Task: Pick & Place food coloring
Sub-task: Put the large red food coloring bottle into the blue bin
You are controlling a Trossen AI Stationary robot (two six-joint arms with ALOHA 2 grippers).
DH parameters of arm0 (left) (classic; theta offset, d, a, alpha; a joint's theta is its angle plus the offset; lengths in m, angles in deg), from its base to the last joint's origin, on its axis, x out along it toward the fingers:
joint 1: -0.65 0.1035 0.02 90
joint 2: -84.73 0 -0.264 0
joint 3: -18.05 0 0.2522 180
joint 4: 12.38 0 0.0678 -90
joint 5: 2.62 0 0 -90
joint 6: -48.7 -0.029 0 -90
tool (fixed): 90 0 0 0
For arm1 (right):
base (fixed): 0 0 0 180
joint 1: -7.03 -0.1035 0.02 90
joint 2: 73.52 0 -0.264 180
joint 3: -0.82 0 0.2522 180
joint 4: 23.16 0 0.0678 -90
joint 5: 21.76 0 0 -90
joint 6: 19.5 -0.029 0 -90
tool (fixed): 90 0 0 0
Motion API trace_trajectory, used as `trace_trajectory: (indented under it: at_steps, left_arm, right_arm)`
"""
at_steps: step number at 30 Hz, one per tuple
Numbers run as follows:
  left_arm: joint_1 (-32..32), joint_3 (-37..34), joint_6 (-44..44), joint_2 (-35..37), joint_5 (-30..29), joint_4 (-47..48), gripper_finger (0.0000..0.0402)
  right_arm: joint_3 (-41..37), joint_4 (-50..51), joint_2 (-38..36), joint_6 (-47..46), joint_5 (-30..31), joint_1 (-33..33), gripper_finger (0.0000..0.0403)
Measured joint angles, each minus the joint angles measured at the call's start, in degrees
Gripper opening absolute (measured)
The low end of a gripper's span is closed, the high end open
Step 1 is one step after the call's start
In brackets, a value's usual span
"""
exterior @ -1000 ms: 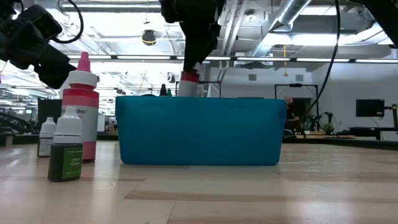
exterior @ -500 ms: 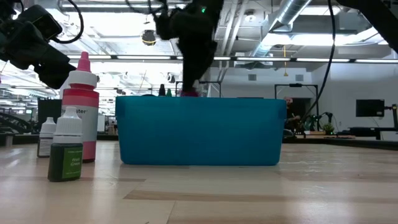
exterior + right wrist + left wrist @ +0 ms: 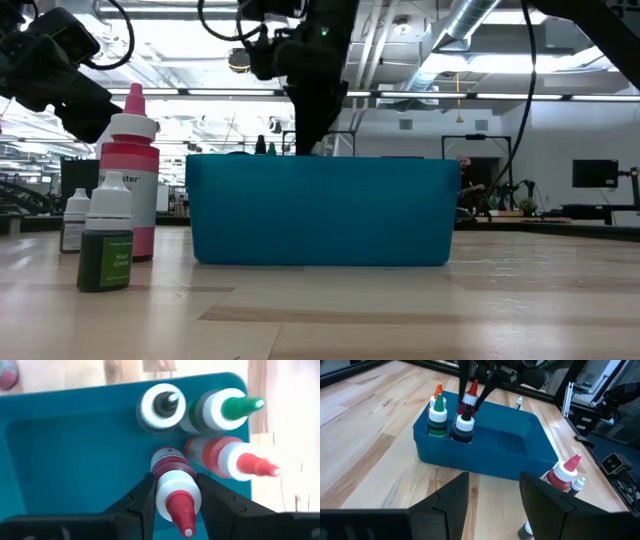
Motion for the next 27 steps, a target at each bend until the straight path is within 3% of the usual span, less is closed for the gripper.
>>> trace_trajectory:
  at_steps: [27]
  left_arm:
    - [0.0, 0.0, 0.3, 0.0, -0.1, -0.1, 0.0167]
  right_arm:
    - [0.0, -1.3, 1.7, 2.8, -0.4, 0.8, 0.0124]
